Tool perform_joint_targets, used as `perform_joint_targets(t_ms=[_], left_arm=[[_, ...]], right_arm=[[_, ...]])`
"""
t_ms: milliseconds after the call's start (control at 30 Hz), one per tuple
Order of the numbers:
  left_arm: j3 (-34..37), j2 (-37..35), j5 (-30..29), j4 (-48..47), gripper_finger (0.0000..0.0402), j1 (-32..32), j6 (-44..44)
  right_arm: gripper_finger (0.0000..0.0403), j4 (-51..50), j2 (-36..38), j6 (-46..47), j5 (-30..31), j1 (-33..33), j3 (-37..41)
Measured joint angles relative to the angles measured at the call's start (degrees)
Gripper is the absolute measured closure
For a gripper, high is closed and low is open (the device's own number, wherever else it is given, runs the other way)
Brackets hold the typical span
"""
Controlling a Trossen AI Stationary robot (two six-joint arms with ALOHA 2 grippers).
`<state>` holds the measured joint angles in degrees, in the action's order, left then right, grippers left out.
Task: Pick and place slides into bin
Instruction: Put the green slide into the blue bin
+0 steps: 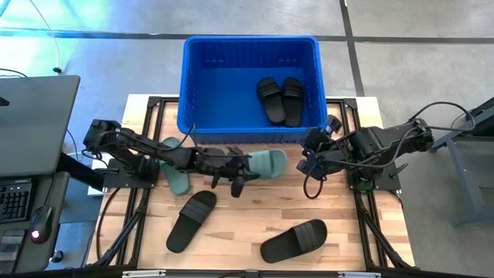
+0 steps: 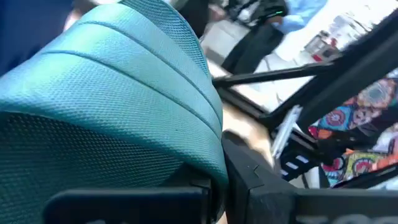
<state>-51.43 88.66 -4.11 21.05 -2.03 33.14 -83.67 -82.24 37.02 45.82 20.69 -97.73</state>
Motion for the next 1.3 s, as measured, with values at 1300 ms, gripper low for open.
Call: perform_joint_targets(t_ms=[1300], left_arm=[[-36.03,29.07,17.95,-10.07,0.0398,32.02,-22.3]], right_arm=[[0.0288,-5.01,0.85,14.21,16.65,0.33,-0.02]])
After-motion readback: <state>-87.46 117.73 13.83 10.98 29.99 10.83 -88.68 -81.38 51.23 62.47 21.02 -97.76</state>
